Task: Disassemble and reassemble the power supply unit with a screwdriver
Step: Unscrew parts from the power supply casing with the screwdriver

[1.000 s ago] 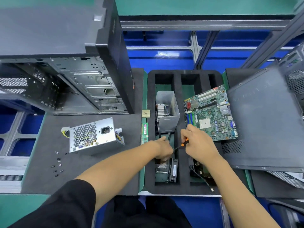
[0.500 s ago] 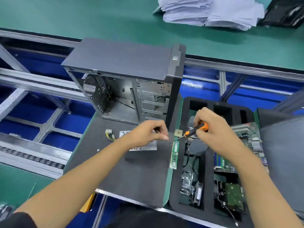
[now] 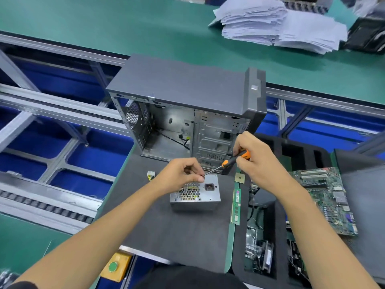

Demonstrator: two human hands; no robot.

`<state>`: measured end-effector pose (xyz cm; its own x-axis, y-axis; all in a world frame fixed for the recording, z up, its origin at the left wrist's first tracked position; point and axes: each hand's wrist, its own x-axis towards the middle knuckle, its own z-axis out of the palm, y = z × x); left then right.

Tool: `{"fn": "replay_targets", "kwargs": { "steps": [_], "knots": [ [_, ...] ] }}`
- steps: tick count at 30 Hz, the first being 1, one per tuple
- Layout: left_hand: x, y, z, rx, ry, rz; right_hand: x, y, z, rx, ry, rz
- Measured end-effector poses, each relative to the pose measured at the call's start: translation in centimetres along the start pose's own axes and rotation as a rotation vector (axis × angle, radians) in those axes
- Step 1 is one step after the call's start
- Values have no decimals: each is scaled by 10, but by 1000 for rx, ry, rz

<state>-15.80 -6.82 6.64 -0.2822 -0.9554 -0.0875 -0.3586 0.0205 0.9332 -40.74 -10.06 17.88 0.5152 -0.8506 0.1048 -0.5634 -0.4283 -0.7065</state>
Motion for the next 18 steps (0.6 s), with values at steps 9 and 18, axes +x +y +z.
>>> {"fn": "replay_targets", "kwargs": {
  "steps": [9, 18],
  "knots": [
    [1, -8, -6, 20, -73, 13, 10, -13, 8, -85, -57, -27],
    [-1, -2, -1, -24, -109, 35, 6, -13, 6, -68, -40, -11]
  ]
}}
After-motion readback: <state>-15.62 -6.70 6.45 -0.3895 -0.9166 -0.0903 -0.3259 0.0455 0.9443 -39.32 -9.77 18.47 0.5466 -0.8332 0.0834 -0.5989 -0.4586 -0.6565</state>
